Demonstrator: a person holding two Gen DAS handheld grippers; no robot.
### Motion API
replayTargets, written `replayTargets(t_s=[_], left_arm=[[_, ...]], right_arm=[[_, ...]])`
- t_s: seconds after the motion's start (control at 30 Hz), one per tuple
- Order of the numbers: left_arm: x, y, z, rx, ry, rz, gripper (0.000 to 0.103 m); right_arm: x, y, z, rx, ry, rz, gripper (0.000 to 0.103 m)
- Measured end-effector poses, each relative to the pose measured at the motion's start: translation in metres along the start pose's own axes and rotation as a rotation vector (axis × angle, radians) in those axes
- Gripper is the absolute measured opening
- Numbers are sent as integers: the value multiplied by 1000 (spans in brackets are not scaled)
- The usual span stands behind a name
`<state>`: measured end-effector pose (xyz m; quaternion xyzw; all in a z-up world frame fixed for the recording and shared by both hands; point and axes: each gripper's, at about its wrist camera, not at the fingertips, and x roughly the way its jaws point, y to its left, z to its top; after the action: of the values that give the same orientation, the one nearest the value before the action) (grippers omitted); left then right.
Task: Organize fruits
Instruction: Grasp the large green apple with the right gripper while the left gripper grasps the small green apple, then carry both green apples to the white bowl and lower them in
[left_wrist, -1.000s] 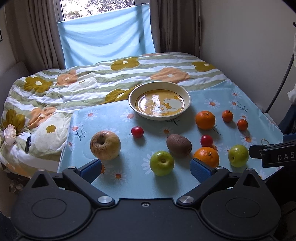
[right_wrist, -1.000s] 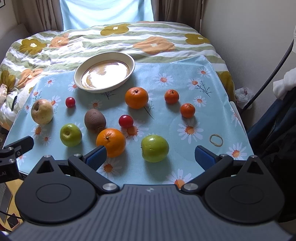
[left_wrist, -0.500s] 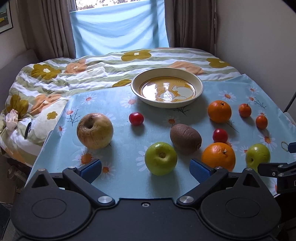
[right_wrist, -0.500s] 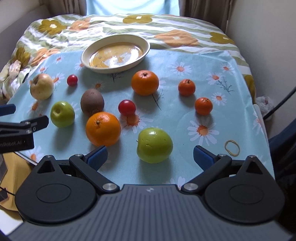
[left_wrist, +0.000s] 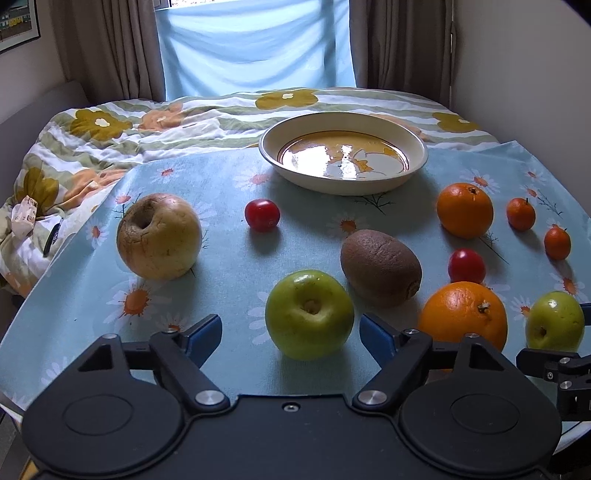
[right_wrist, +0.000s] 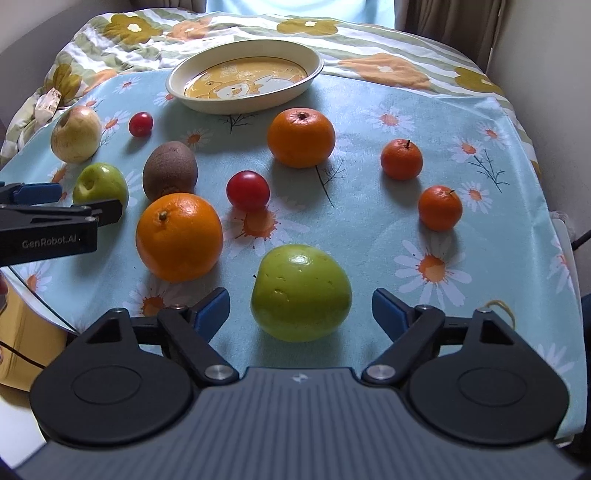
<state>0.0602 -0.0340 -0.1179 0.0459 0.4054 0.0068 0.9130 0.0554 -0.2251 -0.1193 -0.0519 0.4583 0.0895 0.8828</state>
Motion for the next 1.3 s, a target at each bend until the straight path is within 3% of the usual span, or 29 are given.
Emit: replayTargets(t_s=[0.23, 0.67, 1.0, 1.3], left_arm=[[8, -8, -1, 24, 8, -29, 58], [3, -10, -6, 58, 10, -16, 57], [-18, -2, -10, 31, 15, 8, 57], [-60, 10, 10, -25, -20, 35, 57]], right_arm=[[3, -2, 1, -2, -6, 4, 88], [2, -1, 4, -11, 3, 8, 73], [-7, -1, 10, -18, -7, 18, 72], [-46, 4, 33, -31, -66, 59, 72]])
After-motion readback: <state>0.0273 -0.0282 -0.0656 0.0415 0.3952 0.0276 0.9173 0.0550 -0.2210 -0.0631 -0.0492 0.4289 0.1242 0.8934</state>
